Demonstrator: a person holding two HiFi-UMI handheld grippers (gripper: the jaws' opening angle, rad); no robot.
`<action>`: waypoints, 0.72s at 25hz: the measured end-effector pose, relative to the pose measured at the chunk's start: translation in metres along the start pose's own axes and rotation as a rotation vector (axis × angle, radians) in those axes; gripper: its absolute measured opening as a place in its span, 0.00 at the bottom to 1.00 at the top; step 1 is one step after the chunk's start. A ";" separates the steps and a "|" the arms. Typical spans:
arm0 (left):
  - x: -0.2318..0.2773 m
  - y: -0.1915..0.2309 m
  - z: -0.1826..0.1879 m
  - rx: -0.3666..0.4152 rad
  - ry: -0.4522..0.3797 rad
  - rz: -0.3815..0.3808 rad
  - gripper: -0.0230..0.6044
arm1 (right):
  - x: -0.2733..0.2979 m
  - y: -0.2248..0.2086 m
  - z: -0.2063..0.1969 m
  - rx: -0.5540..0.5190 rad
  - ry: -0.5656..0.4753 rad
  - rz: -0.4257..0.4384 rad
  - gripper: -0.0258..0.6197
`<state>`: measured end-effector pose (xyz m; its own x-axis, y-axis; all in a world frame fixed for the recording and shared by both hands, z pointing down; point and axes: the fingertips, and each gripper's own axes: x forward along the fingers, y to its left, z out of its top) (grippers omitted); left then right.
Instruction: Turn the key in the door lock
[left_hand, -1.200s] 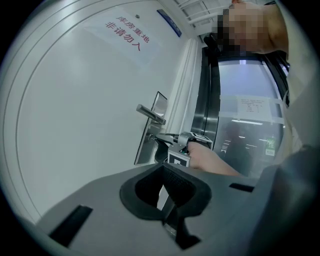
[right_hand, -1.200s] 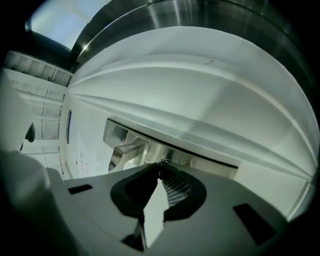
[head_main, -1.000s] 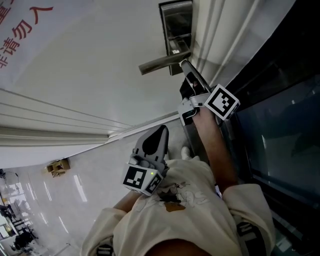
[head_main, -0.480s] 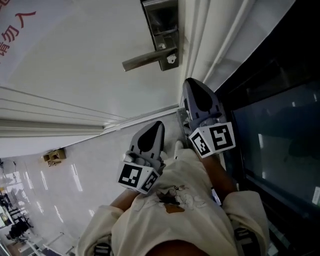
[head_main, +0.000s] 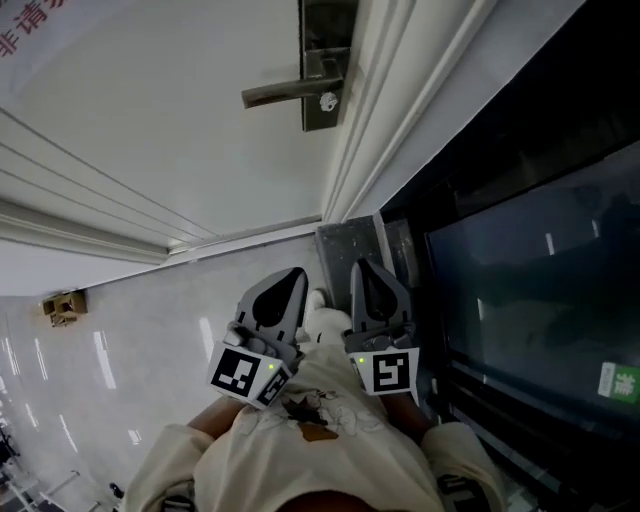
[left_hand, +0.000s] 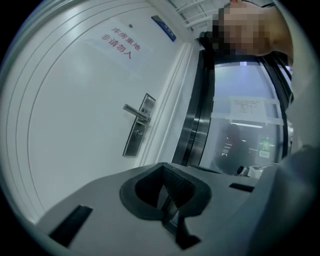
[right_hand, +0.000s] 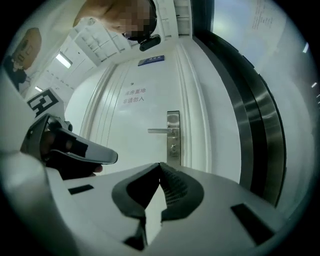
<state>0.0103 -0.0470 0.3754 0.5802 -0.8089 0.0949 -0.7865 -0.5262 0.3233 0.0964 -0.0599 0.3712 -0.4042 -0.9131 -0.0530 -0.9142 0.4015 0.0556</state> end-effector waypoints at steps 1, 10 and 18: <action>-0.016 -0.006 -0.002 0.004 -0.002 -0.002 0.04 | -0.013 0.012 0.000 0.006 0.007 0.008 0.05; -0.143 -0.032 -0.058 -0.085 0.036 -0.006 0.04 | -0.095 0.116 -0.011 -0.025 0.091 0.053 0.05; -0.164 -0.063 -0.059 -0.041 0.052 0.022 0.04 | -0.126 0.137 -0.003 0.021 0.054 0.132 0.05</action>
<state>-0.0227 0.1345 0.3946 0.5738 -0.8050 0.1506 -0.7905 -0.4963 0.3589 0.0220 0.1097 0.3887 -0.5190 -0.8548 0.0075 -0.8540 0.5188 0.0380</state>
